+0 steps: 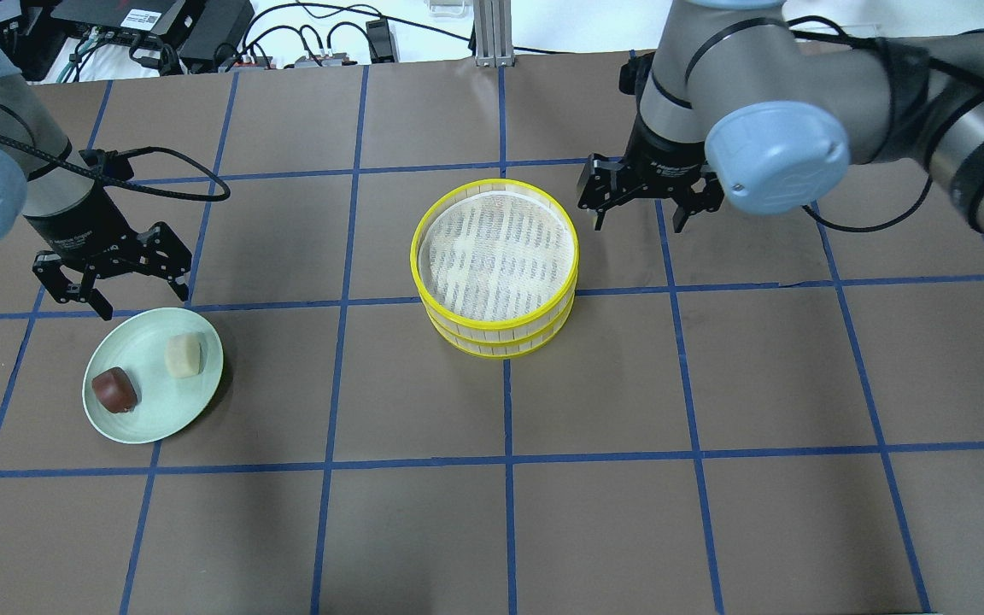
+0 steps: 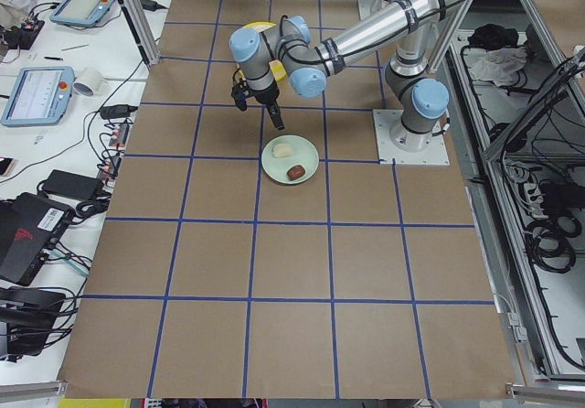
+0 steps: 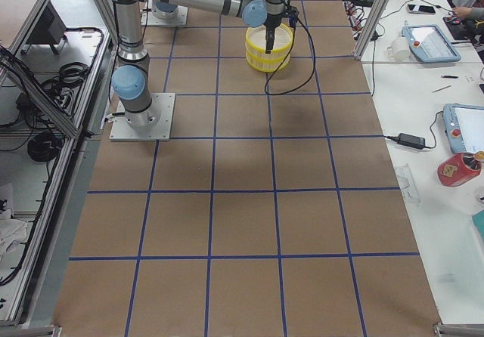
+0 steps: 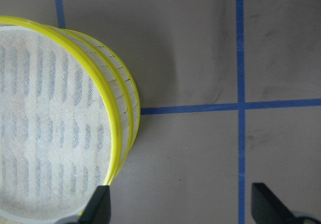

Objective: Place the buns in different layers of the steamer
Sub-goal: 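Lower the left gripper onto the white bun while the right grips the steamer rim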

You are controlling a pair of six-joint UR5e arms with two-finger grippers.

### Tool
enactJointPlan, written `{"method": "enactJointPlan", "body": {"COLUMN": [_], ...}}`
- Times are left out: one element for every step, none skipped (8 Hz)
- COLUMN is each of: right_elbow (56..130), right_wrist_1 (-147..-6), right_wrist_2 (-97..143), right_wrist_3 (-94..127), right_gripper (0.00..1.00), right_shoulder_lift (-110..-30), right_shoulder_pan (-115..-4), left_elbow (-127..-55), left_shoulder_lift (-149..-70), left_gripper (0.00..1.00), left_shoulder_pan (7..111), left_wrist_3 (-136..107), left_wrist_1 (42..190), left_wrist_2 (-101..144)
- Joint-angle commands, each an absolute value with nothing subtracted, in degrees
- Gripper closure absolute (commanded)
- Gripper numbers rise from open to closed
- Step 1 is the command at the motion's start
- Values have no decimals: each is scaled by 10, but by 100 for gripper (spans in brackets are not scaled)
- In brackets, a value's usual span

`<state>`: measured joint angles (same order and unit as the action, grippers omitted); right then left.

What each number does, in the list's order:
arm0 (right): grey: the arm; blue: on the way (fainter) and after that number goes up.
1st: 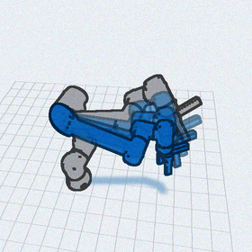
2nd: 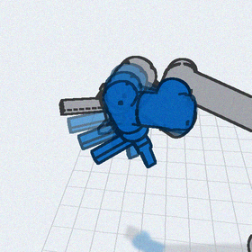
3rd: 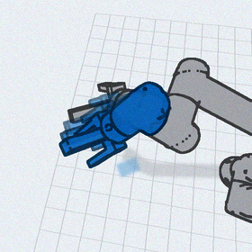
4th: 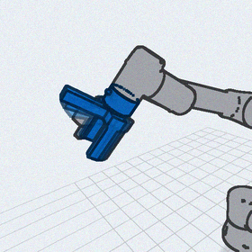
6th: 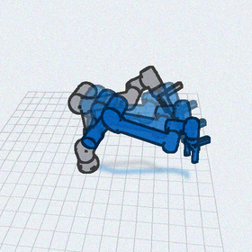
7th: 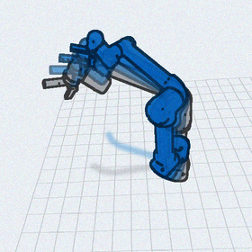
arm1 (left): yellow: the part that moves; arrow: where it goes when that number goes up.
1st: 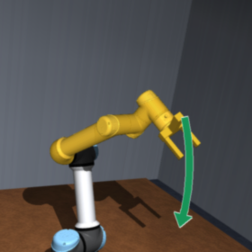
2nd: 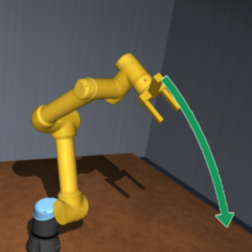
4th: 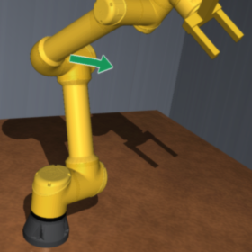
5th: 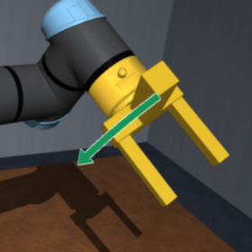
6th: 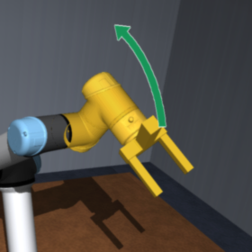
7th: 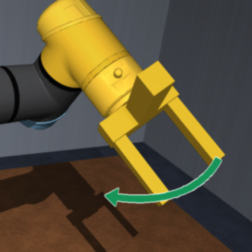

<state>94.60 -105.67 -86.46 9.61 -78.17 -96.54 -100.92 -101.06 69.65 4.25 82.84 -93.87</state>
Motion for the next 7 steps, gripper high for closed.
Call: {"method": "enactJointPlan", "body": {"right_elbow": [947,947,948,951,951,952,952], "right_wrist_1": [-1116,-1126,-1136,-1146,-1150,-1150,-1151], "right_wrist_2": [-870,-869,-869,-867,-864,-860,-860], "right_wrist_3": [150,153,169,191,195,198,200], "right_gripper": [0,0,0,0,5,12,22], "right_shoulder_lift": [-721,-709,-701,-694,-692,-692,-692], "right_shoulder_pan": [-1005,-1005,-1005,-1007,-1007,-1007,-1007], "left_elbow": [-1018,-1019,-1020,-1020,-1021,-1023,-1029], "left_shoulder_lift": [-1062,-1075,-1089,-1103,-1111,-1121,-1128], "left_gripper": [0,0,0,0,0,2,3], "left_shoulder_pan": [696,696,696,696,696,696,696], "left_wrist_3": [41,40,41,41,41,41,41], "left_wrist_1": [809,800,789,781,780,778,773], "left_wrist_2": [-972,-971,-971,-971,-972,-973,-971]}}
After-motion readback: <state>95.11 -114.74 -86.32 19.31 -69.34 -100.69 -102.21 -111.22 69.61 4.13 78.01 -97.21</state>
